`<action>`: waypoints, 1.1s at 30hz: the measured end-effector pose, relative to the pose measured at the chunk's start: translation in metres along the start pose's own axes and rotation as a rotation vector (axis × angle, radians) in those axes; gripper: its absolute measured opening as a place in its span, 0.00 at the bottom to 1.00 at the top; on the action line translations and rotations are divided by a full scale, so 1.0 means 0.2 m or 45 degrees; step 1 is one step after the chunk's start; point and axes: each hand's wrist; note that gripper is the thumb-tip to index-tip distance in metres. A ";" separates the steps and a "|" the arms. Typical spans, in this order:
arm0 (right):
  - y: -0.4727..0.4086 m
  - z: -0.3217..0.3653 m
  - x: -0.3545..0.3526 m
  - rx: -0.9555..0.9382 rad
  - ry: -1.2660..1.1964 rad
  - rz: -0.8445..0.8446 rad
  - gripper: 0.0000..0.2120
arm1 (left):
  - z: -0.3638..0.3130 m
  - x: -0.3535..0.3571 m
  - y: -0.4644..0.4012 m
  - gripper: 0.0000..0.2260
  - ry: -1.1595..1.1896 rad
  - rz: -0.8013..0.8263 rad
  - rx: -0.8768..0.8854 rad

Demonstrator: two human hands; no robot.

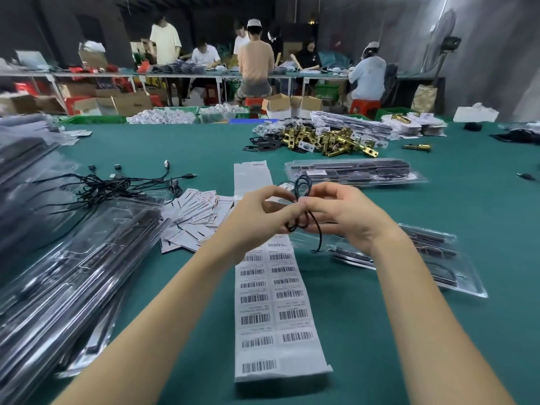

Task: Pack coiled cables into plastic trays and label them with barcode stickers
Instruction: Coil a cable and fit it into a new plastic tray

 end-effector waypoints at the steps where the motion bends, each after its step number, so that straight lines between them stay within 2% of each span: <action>1: 0.00 -0.01 0.00 -0.002 0.008 0.012 0.06 | 0.01 0.01 0.00 0.04 0.057 0.000 0.043; 4: 0.01 -0.01 -0.04 -0.039 0.128 0.028 0.03 | 0.05 0.02 0.00 0.05 0.070 -0.009 0.103; 6: 0.01 -0.01 -0.08 -0.096 0.315 0.004 0.05 | 0.06 0.02 0.00 0.06 0.071 -0.009 0.092; 8: 0.00 -0.01 -0.14 -0.282 0.742 -0.235 0.10 | 0.05 0.01 0.00 0.08 0.093 0.058 0.088; 9: 0.01 -0.01 -0.15 -0.378 0.899 -0.299 0.15 | 0.04 0.01 0.00 0.09 0.088 0.121 0.092; 10: 0.01 0.00 -0.16 -0.458 0.978 -0.273 0.18 | 0.03 0.00 0.00 0.10 0.085 0.195 0.092; 12: 0.02 -0.01 -0.15 -0.498 0.971 -0.118 0.17 | 0.03 -0.02 0.00 0.12 0.160 0.302 0.082; 15: 0.03 -0.02 -0.14 -0.466 0.829 -0.098 0.04 | 0.03 -0.02 0.01 0.11 0.432 0.269 0.068; 18: 0.06 0.01 -0.17 -0.466 0.600 -0.081 0.04 | 0.05 -0.02 -0.01 0.08 0.512 0.128 0.050; 22: 0.07 0.02 -0.22 -0.292 0.561 0.101 0.09 | 0.08 -0.02 -0.02 0.07 0.692 0.012 0.011; 25: 0.07 0.00 -0.20 -0.064 0.653 0.170 0.09 | 0.09 0.00 -0.02 0.13 0.874 0.030 -0.070; 27: 0.07 -0.01 -0.17 0.039 0.763 0.279 0.08 | 0.10 0.02 -0.02 0.16 0.838 0.026 -0.113; 33: 0.07 0.03 -0.07 -0.034 0.998 0.375 0.09 | 0.10 0.02 -0.01 0.13 0.743 0.065 -0.118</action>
Point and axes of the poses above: each hand's wrist, its own y-axis away from the middle knuckle, its own x-axis out of the palm, z = x × y, and after that the axes turned 10 degrees about y, right-handed
